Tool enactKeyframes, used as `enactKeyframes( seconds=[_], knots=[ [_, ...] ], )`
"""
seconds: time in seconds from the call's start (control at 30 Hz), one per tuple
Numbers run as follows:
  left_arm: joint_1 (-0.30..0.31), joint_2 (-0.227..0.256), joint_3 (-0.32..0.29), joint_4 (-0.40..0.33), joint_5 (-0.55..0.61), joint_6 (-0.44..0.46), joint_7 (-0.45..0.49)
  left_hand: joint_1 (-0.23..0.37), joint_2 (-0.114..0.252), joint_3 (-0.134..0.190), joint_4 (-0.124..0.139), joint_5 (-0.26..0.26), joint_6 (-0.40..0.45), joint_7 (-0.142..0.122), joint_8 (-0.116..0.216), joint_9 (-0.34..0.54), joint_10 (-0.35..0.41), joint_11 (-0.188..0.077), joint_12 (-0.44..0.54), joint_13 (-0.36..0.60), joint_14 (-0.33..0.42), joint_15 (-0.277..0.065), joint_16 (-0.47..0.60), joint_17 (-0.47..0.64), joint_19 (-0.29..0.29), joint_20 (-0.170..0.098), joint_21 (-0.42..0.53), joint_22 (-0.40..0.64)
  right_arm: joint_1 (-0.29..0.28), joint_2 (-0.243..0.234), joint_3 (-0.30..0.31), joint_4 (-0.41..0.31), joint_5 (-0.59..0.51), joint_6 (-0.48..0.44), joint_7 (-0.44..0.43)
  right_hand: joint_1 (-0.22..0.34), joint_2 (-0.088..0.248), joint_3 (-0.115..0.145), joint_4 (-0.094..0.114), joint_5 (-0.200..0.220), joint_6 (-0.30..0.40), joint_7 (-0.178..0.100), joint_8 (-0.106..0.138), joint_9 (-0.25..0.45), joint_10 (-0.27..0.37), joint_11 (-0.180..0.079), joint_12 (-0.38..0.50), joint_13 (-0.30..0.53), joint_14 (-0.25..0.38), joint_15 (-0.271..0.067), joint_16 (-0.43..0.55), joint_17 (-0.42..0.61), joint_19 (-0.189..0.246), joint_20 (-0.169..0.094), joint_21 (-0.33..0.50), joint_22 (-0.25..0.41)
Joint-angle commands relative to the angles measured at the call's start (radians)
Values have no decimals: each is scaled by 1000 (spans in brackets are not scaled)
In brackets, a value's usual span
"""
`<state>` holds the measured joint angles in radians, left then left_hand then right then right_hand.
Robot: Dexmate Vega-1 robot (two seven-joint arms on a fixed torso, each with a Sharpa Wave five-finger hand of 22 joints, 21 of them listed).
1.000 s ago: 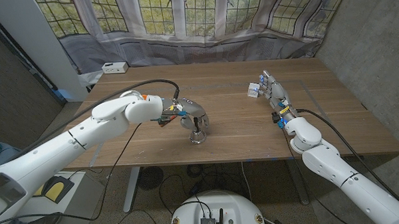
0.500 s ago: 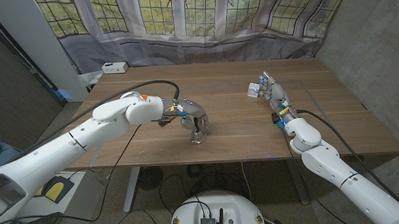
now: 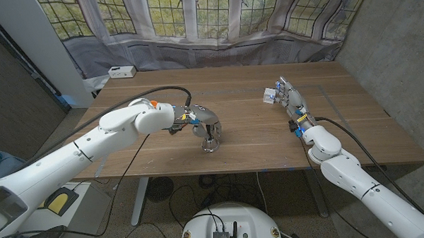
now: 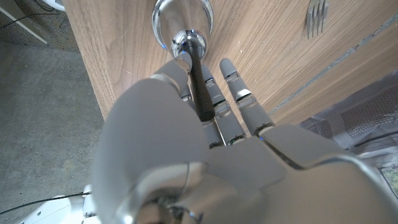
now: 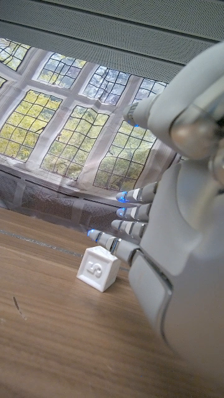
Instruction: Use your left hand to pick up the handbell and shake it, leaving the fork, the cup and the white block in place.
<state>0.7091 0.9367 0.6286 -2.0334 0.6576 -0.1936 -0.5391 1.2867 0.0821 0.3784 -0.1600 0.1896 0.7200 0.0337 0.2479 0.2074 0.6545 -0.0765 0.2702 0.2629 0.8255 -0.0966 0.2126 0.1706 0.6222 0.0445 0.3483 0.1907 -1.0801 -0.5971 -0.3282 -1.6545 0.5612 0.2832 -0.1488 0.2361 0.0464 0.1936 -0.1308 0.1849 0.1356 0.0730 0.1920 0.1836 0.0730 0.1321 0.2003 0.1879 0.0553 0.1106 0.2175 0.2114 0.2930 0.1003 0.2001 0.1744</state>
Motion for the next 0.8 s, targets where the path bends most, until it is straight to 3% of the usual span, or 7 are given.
enactKeyframes(
  seconds=[0.03, 0.3, 0.4, 0.8],
  knots=[
    [17, 12, -8, -39, 44, 14, 12, -14, 3, -2, 9, 2, 16, -5, 7, 2, 14, -9, 8, 5, 17, -30, 1, 8, 5, 7, 10, 2, -5, -6, 3, -3, 3, -4, 1, 10, 0, -4, -2, -2, 3, -10, 0, 4, 2, -3, -2, 5, 3, 0, -2, 4, 4, 5, 0, 2],
    [27, 23, -15, -82, 84, 41, -18, -26, 3, -9, 14, 0, 25, -13, 8, 4, 21, -6, 10, 9, 20, -28, 2, 12, 8, 7, 12, 3, -6, -14, 4, -12, 4, -17, 0, 11, 2, -4, -2, -2, 3, -10, 0, 4, 2, -4, -2, 5, 4, 0, -2, 4, 4, 6, -1, 2],
    [34, 28, -18, -103, 120, 55, -24, -38, 1, -19, 17, -1, 8, -15, -1, 5, 0, -5, 1, 14, -18, -15, -9, 18, -1, 16, 9, 3, -5, -15, 4, -12, 6, -20, 3, 12, 3, -3, -2, -2, 3, -11, 0, 4, 1, -4, -3, 5, 4, -1, -2, 4, 3, 7, -1, 2],
    [29, 13, -21, -91, 140, 56, -29, -44, -1, -33, 15, -1, -7, -20, -10, 7, -9, -7, -4, 20, -44, -4, -7, 27, -21, 29, 1, 2, -7, -21, 5, -16, 3, -25, -2, 16, 5, -2, -3, -2, 1, -13, 0, 4, 1, -4, -3, 5, 3, -2, -2, 4, 3, 7, -1, 2]
  ],
)
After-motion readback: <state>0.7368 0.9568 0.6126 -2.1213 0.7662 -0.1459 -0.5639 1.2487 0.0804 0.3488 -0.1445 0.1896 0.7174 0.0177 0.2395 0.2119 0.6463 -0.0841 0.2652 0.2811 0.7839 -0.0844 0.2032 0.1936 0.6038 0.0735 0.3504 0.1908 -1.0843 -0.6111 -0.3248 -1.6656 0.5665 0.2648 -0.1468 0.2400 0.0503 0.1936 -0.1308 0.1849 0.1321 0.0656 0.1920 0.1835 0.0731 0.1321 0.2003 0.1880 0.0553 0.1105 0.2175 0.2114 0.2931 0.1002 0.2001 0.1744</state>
